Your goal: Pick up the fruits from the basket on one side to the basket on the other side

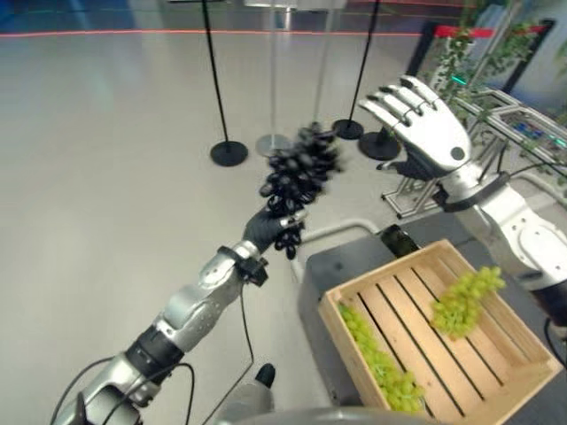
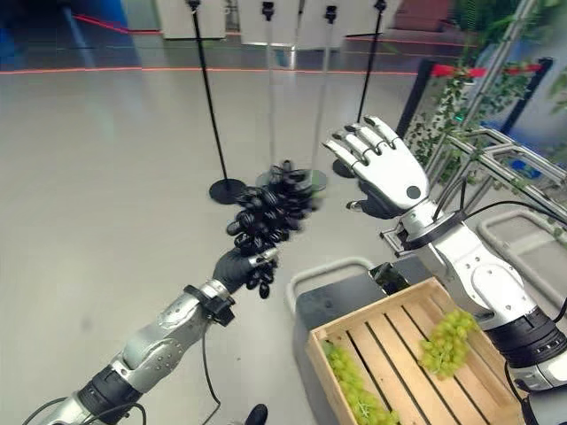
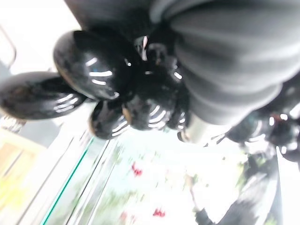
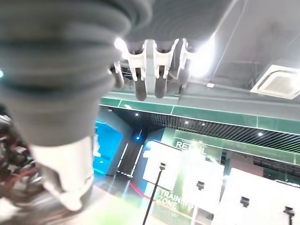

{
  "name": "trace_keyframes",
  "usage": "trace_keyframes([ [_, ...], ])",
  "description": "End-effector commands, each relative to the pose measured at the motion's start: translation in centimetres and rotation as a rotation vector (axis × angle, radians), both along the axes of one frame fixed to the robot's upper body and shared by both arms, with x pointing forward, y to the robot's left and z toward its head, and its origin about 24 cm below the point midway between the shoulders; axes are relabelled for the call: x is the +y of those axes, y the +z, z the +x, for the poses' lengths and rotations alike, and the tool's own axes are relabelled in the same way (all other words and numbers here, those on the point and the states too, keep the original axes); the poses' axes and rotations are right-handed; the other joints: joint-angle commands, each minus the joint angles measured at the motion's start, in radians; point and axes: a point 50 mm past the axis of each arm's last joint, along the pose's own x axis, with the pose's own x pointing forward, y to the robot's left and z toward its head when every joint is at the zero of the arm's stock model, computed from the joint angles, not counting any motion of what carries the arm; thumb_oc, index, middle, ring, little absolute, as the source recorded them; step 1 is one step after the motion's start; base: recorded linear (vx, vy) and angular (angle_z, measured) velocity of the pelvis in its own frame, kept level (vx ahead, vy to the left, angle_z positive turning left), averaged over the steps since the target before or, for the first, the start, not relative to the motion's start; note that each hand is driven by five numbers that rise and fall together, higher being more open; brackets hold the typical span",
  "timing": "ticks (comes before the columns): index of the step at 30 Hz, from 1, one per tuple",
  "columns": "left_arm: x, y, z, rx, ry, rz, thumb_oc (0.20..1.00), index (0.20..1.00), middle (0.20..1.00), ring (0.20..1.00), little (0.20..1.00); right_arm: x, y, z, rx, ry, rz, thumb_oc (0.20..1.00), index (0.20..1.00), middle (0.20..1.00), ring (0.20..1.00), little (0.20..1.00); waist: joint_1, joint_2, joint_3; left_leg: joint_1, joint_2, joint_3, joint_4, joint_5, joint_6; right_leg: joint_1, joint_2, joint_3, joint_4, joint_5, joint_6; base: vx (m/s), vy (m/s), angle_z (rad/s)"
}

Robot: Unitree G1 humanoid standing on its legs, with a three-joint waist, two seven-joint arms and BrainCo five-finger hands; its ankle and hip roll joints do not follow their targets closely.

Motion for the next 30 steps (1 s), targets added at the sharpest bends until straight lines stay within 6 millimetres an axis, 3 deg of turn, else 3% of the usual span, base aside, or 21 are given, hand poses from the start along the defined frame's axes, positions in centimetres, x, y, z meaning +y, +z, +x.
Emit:
trace_keyframes([
  [1, 0.2, 4.5, -0.3, -0.223, -0.009, -0.096, 0.2, 0.2, 0.2, 0.2, 0.2, -0.3, 2.0, -1.0, -0.069, 0.064, 0.158, 1.0, 1.0, 1.0, 1.0, 1.0, 0.003, 0.019, -0.025, -0.089, -0.035, 0.033, -0.041, 0.106, -0.016, 0.074, 0.057, -0.039, -0.083, -0.009, 0.047, -0.25, -0.018, 0.96],
  [3, 0.7, 4.5, -0.5, -0.227, 0.009, -0.102, 0.2, 0.2, 0.2, 0.2, 0.2, -0.4, 1.7, -1.3, -0.058, 0.075, 0.188, 1.0, 1.0, 1.0, 1.0, 1.0, -0.006, 0.026, -0.015, -0.109, -0.033, 0.044, -0.052, 0.116, -0.022, 0.07, 0.056, -0.059, -0.088, -0.006, 0.044, -0.17, 0.011, 1.01],
  [4, 1.1, 4.6, -0.4, -0.235, 0.035, -0.106, 0.2, 0.2, 0.2, 0.2, 0.2, -0.6, 1.5, -1.5, -0.051, 0.08, 0.22, 1.0, 1.0, 1.0, 1.0, 1.0, -0.02, 0.027, -0.005, -0.132, -0.023, 0.106, -0.046, 0.103, -0.016, 0.059, 0.049, -0.077, -0.085, -0.002, 0.042, -0.26, 0.041, 1.14],
  [5, 2.2, 5.1, -0.3, -0.265, 0.094, -0.109, 0.2, 0.2, 0.2, 0.2, 0.2, -0.6, 0.4, -1.7, -0.008, 0.103, 0.305, 1.0, 1.0, 1.0, 1.0, 1.0, -0.044, 0.016, 0.0, -0.13, 0.024, 0.292, 0.018, 0.059, 0.021, 0.043, 0.021, -0.121, -0.086, 0.01, 0.038, -0.35, 0.059, 1.38],
  [9, 3.9, 6.4, -0.8, -0.347, 0.149, -0.113, 0.2, 0.2, 0.2, 0.2, 0.2, -0.4, -1.7, -3.1, 0.063, 0.199, 0.507, 1.0, 1.0, 1.0, 1.0, 1.0, -0.049, -0.022, -0.01, -0.09, 0.052, 0.327, 0.132, -0.041, 0.026, 0.031, -0.042, -0.205, -0.111, 0.033, 0.027, -0.21, 0.043, 1.16],
  [10, 3.9, 6.4, -0.8, -0.346, 0.148, -0.112, 0.2, 0.2, 0.2, 0.2, 0.2, -0.4, -1.7, -3.1, 0.064, 0.199, 0.508, 1.0, 1.0, 1.0, 1.0, 1.0, -0.054, -0.023, -0.012, -0.094, 0.05, 0.323, 0.131, -0.036, 0.027, 0.03, -0.043, -0.21, -0.112, 0.035, 0.027, -0.1, 0.087, 1.09],
  [12, 4.7, 6.8, -1.0, -0.373, 0.202, -0.128, 0.2, 0.2, 0.2, 0.2, 0.2, -0.2, -3.4, -3.7, 0.141, 0.247, 0.65, 1.0, 1.0, 1.0, 1.0, 1.0, -0.07, -0.036, -0.03, -0.024, 0.15, 0.359, 0.095, -0.056, 0.012, 0.035, -0.079, -0.286, -0.1, 0.027, 0.022, -0.06, 0.134, 1.34],
  [13, 4.7, 6.8, -1.0, -0.373, 0.201, -0.127, 0.2, 0.2, 0.2, 0.2, 0.2, -0.2, -3.4, -3.8, 0.142, 0.247, 0.65, 1.0, 1.0, 1.0, 1.0, 1.0, -0.074, -0.037, -0.032, -0.025, 0.148, 0.355, 0.089, -0.048, 0.012, 0.033, -0.08, -0.291, -0.102, 0.031, 0.022, -0.03, 0.235, 1.41],
  [14, 4.8, 7.6, -1.0, -0.422, 0.23, -0.11, 0.2, 0.2, 0.2, 0.2, 0.2, -0.5, -3.9, -3.9, 0.152, 0.251, 0.736, 1.0, 1.0, 1.0, 1.0, 1.0, -0.082, -0.031, -0.041, 0.011, 0.256, 0.414, 0.035, -0.026, -0.008, 0.043, -0.104, -0.353, -0.082, 0.022, 0.027, -0.02, 0.316, 1.91],
  [15, 4.8, 8.2, -0.9, -0.453, 0.25, -0.105, 0.2, 0.2, 0.2, 0.2, 0.2, -0.6, -4.2, -3.9, 0.155, 0.254, 0.775, 1.0, 1.0, 1.0, 1.0, 1.0, -0.09, -0.024, -0.044, 0.021, 0.312, 0.463, 0.0, 0.002, -0.02, 0.054, -0.116, -0.391, -0.083, 0.024, 0.033, -0.01, 0.309, 1.7],
  [16, 4.8, 8.2, -0.8, -0.453, 0.25, -0.105, 0.2, 0.2, 0.2, 0.2, 0.2, -0.6, -4.2, -3.9, 0.155, 0.254, 0.775, 1.0, 1.0, 1.0, 1.0, 1.0, -0.091, -0.024, -0.043, 0.024, 0.312, 0.461, -0.006, 0.005, -0.021, 0.056, -0.115, -0.394, -0.084, 0.024, 0.033, 0.09, 0.359, 2.12],
  [17, 5.1, 8.9, -0.6, -0.505, 0.283, -0.061, 0.2, 0.2, 0.2, 0.2, 0.2, -1.2, -4.8, -3.9, 0.177, 0.222, 0.799, 1.0, 1.0, 1.0, 1.0, 1.0, -0.102, -0.008, -0.054, 0.048, 0.373, 0.519, -0.05, 0.023, -0.061, 0.088, -0.135, -0.421, -0.099, 0.028, 0.057, 0.1, 0.358, 1.73],
  [18, 5.2, 9.3, -0.6, -0.527, 0.296, -0.047, 0.2, 0.2, 0.2, 0.2, 0.2, -1.5, -5.1, -4.0, 0.183, 0.211, 0.817, 1.0, 1.0, 1.0, 1.0, 1.0, -0.104, 0.002, -0.057, 0.054, 0.384, 0.552, -0.063, 0.029, -0.067, 0.096, -0.146, -0.438, -0.103, 0.038, 0.065, 0.15, 0.504, 1.83],
  [21, 5.3, 9.7, -0.5, -0.581, 0.329, 0.026, 0.2, 0.2, 0.2, 0.2, 0.2, -2.3, -6.3, -4.0, 0.217, 0.158, 0.862, 1.0, 1.0, 1.0, 1.0, 1.0, -0.081, 0.029, -0.072, 0.065, 0.329, 0.526, -0.114, 0.017, -0.065, 0.123, -0.192, -0.481, -0.123, 0.082, 0.102, 0.11, 0.441, 1.27],
  [23, 6.4, 10.2, -0.7, -0.632, 0.393, 0.074, 0.2, 0.2, 0.2, 0.2, 0.2, -2.1, -7.1, -3.7, 0.259, 0.154, 0.904, 1.0, 1.0, 1.0, 1.0, 1.0, -0.064, 0.026, -0.076, 0.047, 0.258, 0.498, -0.074, -0.035, -0.033, 0.132, -0.254, -0.483, -0.116, 0.111, 0.127, 0.13, 0.396, 0.92],
  [24, 6.4, 10.2, -0.8, -0.633, 0.396, 0.077, 0.2, 0.2, 0.2, 0.2, 0.2, -2.0, -7.1, -3.7, 0.26, 0.156, 0.905, 1.0, 1.0, 1.0, 1.0, 1.0, -0.066, 0.022, -0.076, 0.044, 0.253, 0.498, -0.068, -0.04, -0.029, 0.132, -0.261, -0.483, -0.113, 0.112, 0.132, 0.11, 0.303, 0.83],
  [26, 6.9, 11.2, -1.0, -0.732, 0.481, 0.182, 0.2, 0.2, 0.2, 0.2, 0.2, -1.2, -8.4, -3.1, 0.338, 0.187, 1.017, 1.0, 1.0, 1.0, 1.0, 1.0, -0.048, 0.019, -0.069, 0.024, 0.162, 0.491, -0.025, -0.099, 0.029, 0.104, -0.36, -0.481, -0.002, 0.162, 0.156, 0.17, 0.49, 0.45],
  [27, 6.9, 11.2, -1.0, -0.735, 0.485, 0.186, 0.2, 0.2, 0.2, 0.2, 0.2, -1.2, -8.4, -3.0, 0.338, 0.19, 1.019, 1.0, 1.0, 1.0, 1.0, 1.0, -0.05, 0.012, -0.069, 0.022, 0.152, 0.493, -0.022, -0.102, 0.036, 0.098, -0.374, -0.478, 0.011, 0.161, 0.164, 0.12, 0.544, 0.17],
  [28, 7.1, 11.5, -1.1, -0.764, 0.508, 0.211, 0.2, 0.2, 0.2, 0.2, 0.2, -0.8, -8.8, -3.0, 0.366, 0.204, 1.026, 1.0, 1.0, 1.0, 1.0, 1.0, -0.046, 0.018, -0.062, 0.018, 0.119, 0.5, -0.017, -0.1, 0.063, 0.081, -0.413, -0.484, 0.055, 0.219, 0.152, 0.13, 0.465, 0.36],
  [29, 7.4, 11.9, -1.1, -0.824, 0.561, 0.296, 0.2, 0.2, 0.2, 0.2, 0.2, -0.2, -9.2, -2.7, 0.406, 0.225, 1.034, 1.0, 1.0, 1.0, 1.0, 1.0, -0.06, 0.025, -0.05, 0.033, 0.076, 0.489, -0.019, -0.109, 0.096, 0.045, -0.449, -0.421, 0.164, 0.29, 0.156, 0.16, 0.539, 0.53],
  [30, 7.6, 12.3, -1.3, -0.863, 0.603, 0.34, 0.2, 0.2, 0.2, 0.2, 0.2, -0.1, -9.3, -2.8, 0.415, 0.235, 1.045, 1.0, 1.0, 1.0, 1.0, 1.0, -0.066, 0.035, -0.044, 0.042, 0.065, 0.482, -0.024, -0.113, 0.106, 0.011, -0.431, -0.353, 0.216, 0.275, 0.156, 0.23, 0.44, 0.72],
])
